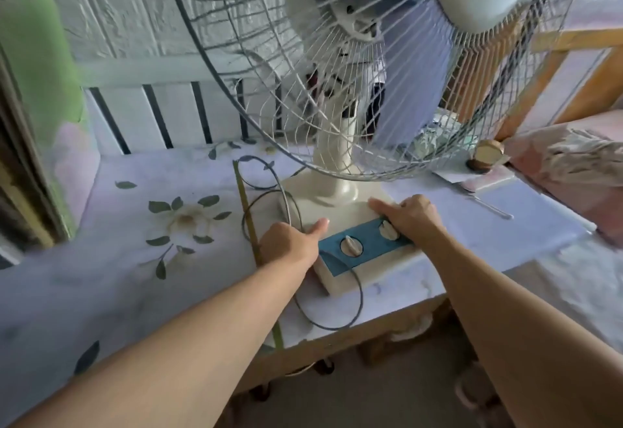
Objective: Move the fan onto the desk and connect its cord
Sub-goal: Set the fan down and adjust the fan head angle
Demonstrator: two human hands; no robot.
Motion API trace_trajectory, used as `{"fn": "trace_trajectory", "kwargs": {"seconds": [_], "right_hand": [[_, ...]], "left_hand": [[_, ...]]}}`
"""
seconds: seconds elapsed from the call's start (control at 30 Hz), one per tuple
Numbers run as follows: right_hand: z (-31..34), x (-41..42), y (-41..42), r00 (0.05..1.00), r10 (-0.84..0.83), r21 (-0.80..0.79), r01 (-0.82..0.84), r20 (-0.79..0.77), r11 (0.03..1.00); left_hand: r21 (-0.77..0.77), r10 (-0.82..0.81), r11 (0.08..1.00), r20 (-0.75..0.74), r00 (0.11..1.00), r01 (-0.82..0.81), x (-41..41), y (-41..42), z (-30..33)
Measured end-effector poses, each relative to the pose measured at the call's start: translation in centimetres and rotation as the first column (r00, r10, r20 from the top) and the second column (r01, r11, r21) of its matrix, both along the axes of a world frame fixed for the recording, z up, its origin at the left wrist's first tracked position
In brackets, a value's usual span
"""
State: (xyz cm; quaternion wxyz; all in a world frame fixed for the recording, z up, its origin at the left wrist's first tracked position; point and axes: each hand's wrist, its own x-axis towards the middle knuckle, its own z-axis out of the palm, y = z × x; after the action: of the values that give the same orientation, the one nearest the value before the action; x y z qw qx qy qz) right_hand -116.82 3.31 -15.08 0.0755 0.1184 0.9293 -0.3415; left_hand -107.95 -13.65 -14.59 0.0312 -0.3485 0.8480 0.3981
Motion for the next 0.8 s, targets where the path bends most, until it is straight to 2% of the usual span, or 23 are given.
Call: {"fn": "trace_trajectory", "kwargs": {"seconds": [0.17,0.27,0.4,0.6,0.8], "right_hand": [[0.4,1.3,-0.9,0.999,-0.045,0.092,0.045,-0.007,0.995],[1.2,3.9,-1.8,0.998,-0.046,0.186,0.054,-0.051,0.981],[2.8,7.7,-3.4,0.992,0.019,0.219,0.009,-0.126,0.976],[5.7,11.3,-6.6,0.991,0.117,0.236,-0.100,-0.060,0.967],[7.5,13.7,-10.9,0.992,0.123,0.246,-0.115,-0.014,0.962]], "left_hand": [[0.050,-0.026,0.998,-0.004,1.000,0.026,0.7,-0.4,0.3],[0.002,-0.026,1.000,0.036,0.999,0.026,1.9,-1.2,1.0],[-0.099,-0.017,0.995,0.088,0.996,0.026,3.5,-3.4,3.9],[-0.177,-0.099,0.976,0.160,0.982,0.128,6.6,-8.0,8.0],[-0.186,-0.169,0.961,0.182,0.969,0.203,8.5,-13.0,10.4]]}}
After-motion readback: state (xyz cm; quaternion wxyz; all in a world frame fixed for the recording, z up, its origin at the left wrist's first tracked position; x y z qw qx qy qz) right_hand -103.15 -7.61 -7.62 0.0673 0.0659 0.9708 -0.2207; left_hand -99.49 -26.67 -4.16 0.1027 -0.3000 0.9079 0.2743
